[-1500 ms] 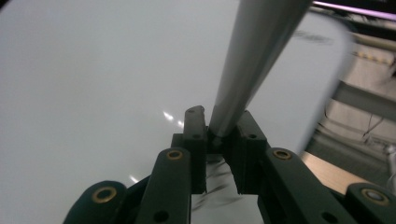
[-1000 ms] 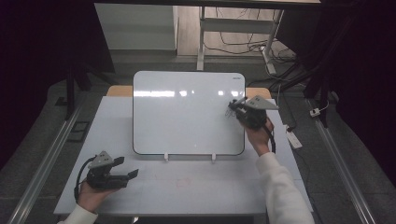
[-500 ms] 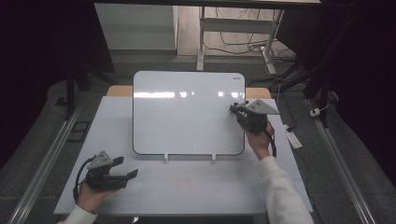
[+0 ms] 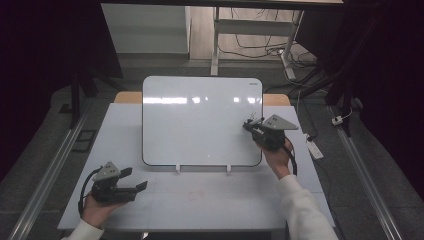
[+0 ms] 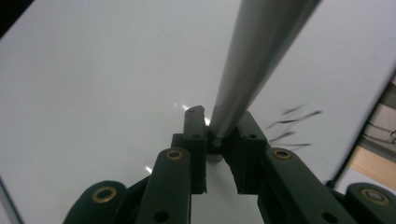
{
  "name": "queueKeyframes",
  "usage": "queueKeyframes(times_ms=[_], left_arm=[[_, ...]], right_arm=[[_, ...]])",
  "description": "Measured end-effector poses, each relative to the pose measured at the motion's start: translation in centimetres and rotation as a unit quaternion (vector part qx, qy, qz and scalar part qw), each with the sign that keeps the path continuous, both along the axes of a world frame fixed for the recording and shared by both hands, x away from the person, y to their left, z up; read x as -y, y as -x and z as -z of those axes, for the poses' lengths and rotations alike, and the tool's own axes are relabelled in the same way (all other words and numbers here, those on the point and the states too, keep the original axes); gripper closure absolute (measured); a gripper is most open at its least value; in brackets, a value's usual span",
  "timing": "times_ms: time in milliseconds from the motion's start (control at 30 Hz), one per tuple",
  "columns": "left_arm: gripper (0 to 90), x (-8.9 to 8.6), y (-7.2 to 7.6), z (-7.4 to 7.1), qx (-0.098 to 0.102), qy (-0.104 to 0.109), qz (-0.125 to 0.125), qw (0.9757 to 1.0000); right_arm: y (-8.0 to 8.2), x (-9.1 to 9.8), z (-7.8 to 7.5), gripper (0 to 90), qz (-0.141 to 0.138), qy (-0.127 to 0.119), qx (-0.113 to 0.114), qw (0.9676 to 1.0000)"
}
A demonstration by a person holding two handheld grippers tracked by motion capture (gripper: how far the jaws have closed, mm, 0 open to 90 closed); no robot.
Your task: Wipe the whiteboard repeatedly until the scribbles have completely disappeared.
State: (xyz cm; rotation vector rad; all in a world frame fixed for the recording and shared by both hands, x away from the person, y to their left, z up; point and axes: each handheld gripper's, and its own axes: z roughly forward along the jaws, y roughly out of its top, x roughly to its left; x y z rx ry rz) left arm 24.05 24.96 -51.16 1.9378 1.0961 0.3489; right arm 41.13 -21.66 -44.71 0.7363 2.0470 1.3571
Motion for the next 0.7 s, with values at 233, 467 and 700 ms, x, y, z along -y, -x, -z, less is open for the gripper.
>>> queueKeyframes(times_ms=[233, 467, 700], left_arm=[[20.6, 0.0, 0.1, -0.1, 0.003, 0.0, 0.001, 1.0], [20.6, 0.1, 0.0, 0.0, 0.0, -0.001, 0.003, 1.0], [20.6, 0.2, 0.0, 0.0, -0.001, -0.002, 0.003, 1.0]], right_arm=[[-1.2, 2.2, -1.2, 77.8, 0.059, -0.028, 0.012, 0.9978], [-0.4, 1.8, -0.7, 77.8, 0.049, -0.004, 0.016, 0.9987], [-2.5, 2.1, -2.4, 77.8, 0.074, -0.034, 0.023, 0.9964]])
